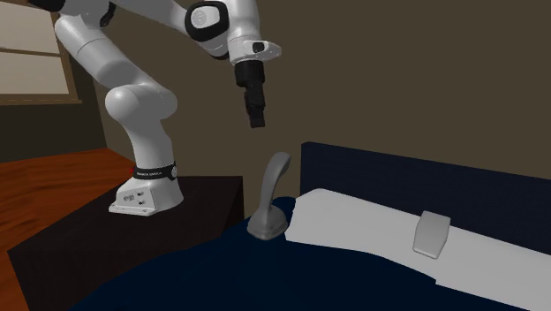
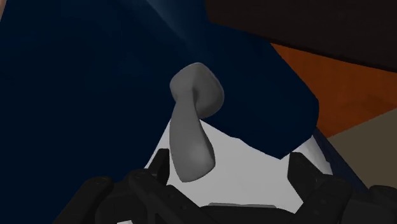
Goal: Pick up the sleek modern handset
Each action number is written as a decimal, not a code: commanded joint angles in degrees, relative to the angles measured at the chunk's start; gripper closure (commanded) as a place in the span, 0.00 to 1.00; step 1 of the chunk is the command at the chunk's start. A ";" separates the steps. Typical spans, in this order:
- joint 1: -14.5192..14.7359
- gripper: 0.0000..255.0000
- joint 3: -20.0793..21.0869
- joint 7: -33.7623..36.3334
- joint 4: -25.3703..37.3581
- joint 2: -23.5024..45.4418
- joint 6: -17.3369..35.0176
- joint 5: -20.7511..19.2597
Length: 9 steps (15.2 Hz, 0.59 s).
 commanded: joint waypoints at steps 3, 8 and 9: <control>-1.01 0.00 -4.66 -5.72 -2.19 6.93 12.32 -4.53; -1.52 0.00 -8.77 -10.19 -2.82 15.43 24.04 -7.81; -1.62 0.00 -8.87 -10.01 -3.12 16.22 25.13 -8.05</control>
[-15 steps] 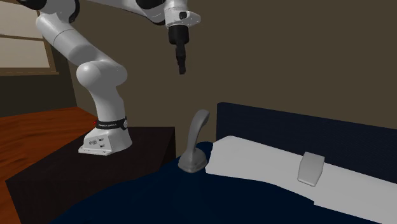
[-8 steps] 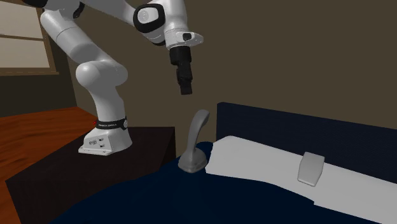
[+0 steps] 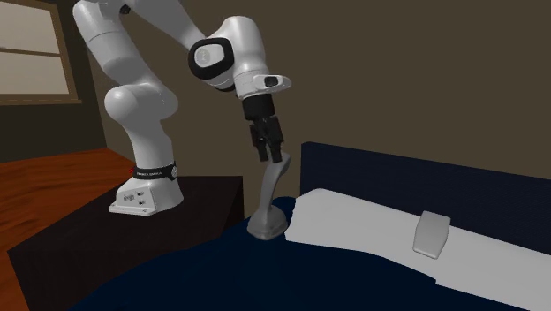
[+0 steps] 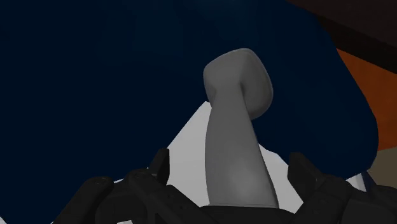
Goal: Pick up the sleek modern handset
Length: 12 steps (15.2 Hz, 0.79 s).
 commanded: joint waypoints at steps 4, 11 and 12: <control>-0.42 0.00 -0.49 0.83 -1.24 4.16 5.56 -1.25; -0.62 1.00 -0.67 1.09 -1.55 5.59 7.30 -1.64; -0.62 1.00 -0.67 1.08 -1.55 5.60 7.32 -1.65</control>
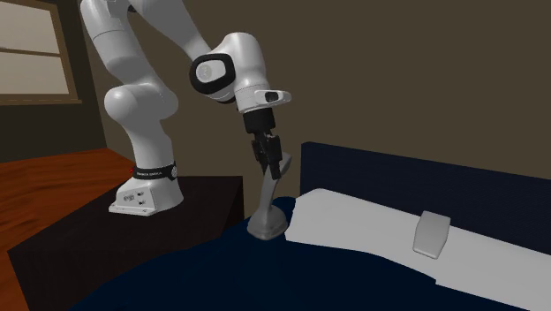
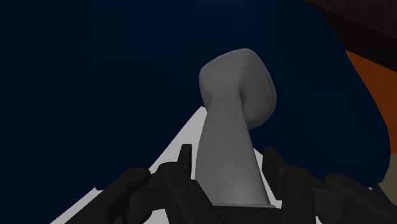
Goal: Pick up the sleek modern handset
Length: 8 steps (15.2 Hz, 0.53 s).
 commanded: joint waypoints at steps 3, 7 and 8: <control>0.02 1.00 0.00 0.02 -0.05 0.13 0.05 0.00; 0.25 1.00 0.21 -0.34 0.33 -1.79 -2.26 0.49; 0.36 1.00 0.29 -0.56 0.58 -2.67 -3.38 0.74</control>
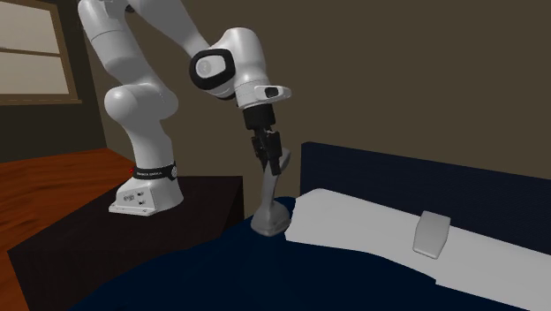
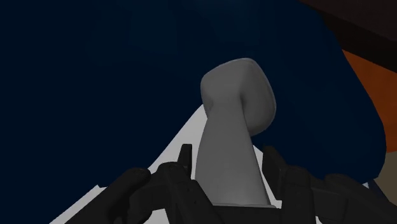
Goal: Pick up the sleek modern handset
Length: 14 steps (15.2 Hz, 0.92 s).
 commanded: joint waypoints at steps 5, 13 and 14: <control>0.59 1.00 0.55 -1.20 1.67 -4.86 -6.50 1.42; 1.24 1.00 1.47 -2.37 4.45 -9.48 -13.84 3.04; 1.24 1.00 1.47 -2.37 4.45 -9.49 -13.84 3.04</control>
